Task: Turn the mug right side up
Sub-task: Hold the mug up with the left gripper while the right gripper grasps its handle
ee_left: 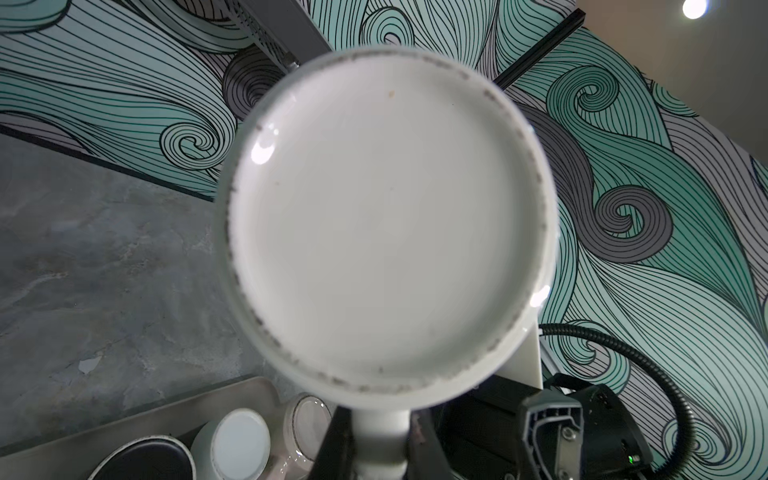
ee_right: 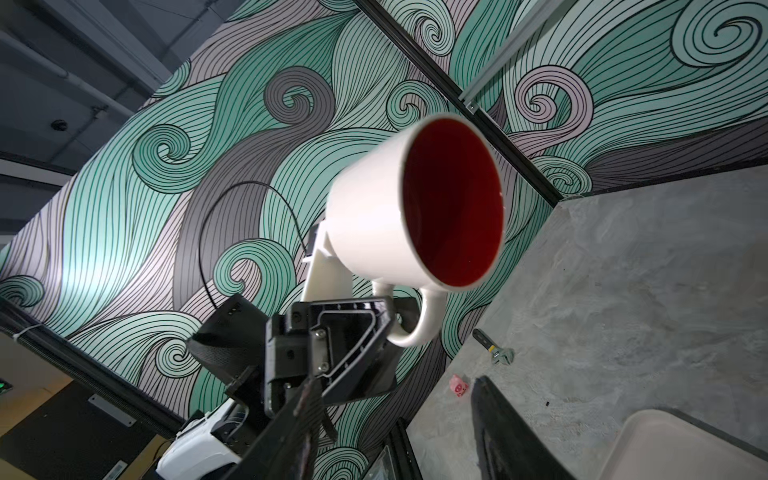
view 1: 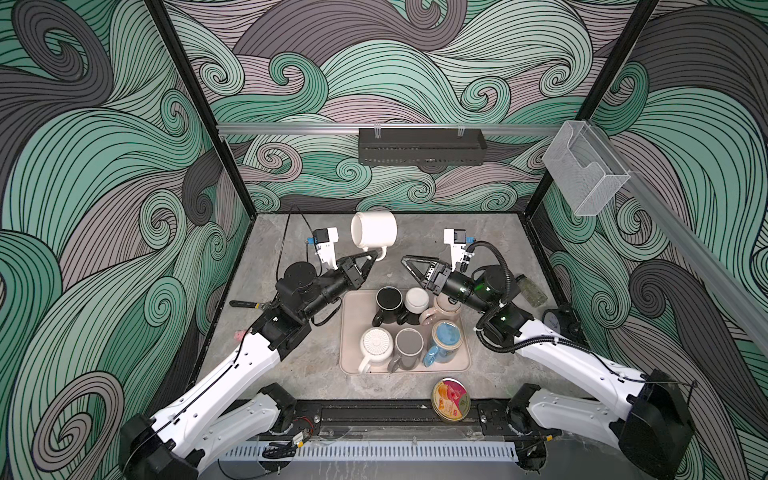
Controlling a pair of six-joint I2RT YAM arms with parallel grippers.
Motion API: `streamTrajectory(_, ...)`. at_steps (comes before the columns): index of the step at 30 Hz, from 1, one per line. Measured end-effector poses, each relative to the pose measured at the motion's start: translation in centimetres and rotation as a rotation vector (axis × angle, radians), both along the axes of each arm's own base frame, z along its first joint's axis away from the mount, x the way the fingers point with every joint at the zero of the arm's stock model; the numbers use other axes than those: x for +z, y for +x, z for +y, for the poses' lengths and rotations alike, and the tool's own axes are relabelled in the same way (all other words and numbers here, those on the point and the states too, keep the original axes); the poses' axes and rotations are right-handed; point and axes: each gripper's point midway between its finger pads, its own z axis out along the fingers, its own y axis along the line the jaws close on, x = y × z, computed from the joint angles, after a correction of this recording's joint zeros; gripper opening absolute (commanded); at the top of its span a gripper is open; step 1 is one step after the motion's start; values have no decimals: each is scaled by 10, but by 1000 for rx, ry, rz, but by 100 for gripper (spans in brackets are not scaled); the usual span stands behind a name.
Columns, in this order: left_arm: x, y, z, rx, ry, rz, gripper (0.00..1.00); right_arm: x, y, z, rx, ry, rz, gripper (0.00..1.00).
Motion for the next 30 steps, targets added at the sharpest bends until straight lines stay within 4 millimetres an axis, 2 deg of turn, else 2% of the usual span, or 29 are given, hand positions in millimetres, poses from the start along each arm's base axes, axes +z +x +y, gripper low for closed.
streamTrajectory(3,-12,1,-8,-41,-46,43,0,-2,1,6,32,19,18,54)
streamTrajectory(6,-15,1,-14,-72,-88,66,0,-11,6,12,50,19,59,49)
streamTrajectory(9,-10,-1,-15,-89,-117,61,0,-18,10,15,53,15,89,49)
streamTrajectory(13,-1,-3,-15,-102,-140,35,0,-18,10,15,54,21,97,48)
streamTrajectory(18,1,-5,-15,-109,-142,30,0,-15,13,13,56,38,107,47)
streamTrajectory(30,5,-10,-22,-170,-162,17,0,-13,28,30,114,103,145,39)
